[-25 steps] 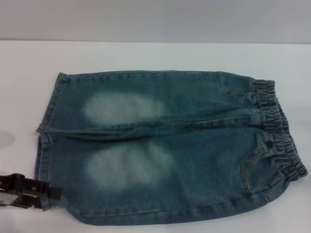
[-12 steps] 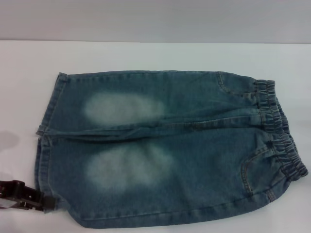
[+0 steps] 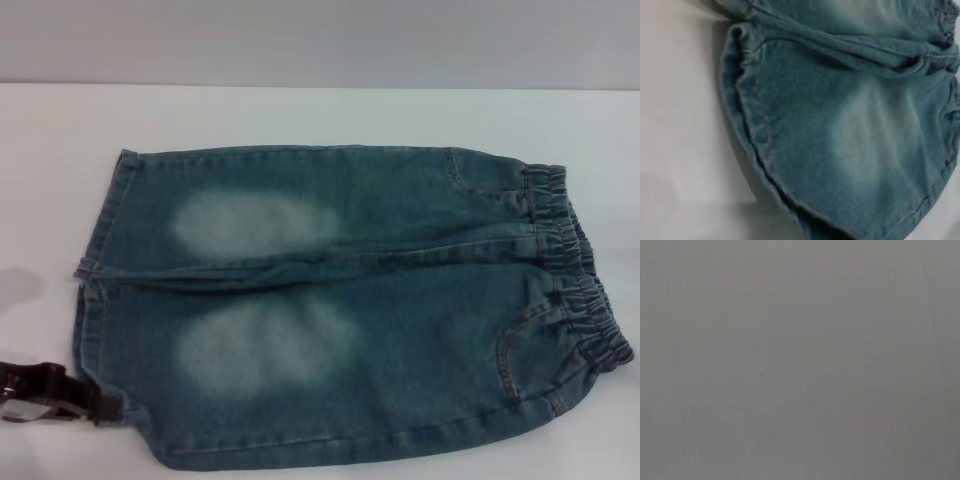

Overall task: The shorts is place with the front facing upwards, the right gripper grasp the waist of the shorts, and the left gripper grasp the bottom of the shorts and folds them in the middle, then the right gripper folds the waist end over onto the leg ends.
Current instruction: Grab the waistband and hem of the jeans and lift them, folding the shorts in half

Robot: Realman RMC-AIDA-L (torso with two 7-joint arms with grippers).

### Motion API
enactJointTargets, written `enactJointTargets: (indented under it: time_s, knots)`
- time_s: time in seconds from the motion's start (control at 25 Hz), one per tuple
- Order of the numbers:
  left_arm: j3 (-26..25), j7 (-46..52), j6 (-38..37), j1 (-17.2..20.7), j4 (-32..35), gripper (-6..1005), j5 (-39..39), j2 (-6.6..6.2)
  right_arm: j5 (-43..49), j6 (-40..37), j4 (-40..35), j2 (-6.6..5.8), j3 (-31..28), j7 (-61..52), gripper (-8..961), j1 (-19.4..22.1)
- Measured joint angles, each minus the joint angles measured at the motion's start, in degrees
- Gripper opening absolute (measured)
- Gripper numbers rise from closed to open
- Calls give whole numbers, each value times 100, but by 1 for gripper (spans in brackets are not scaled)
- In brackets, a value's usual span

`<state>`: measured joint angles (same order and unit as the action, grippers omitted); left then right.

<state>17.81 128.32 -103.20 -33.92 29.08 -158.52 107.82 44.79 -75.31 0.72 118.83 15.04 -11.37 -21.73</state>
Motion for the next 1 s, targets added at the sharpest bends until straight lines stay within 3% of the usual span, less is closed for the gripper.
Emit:
enactJointTargets:
  time_s: [0.08, 0.2, 0.72, 1.0]
  knots:
    - [-113, 2, -1, -8, 7, 68, 11, 61, 6, 0, -20, 0, 19, -114, 715, -13]
    - [-273, 5, -1, -13, 13, 32, 45, 105, 19, 16, -45, -15, 38, -318, 715, -65]
    - [-389, -248, 98, 150, 1, 38, 999, 153, 48, 127, -166, -16, 141, -399, 716, -626]
    - [-387, -260, 119, 96, 12, 41, 1043, 197, 48, 392, -158, -7, 377, -461, 716, -853]
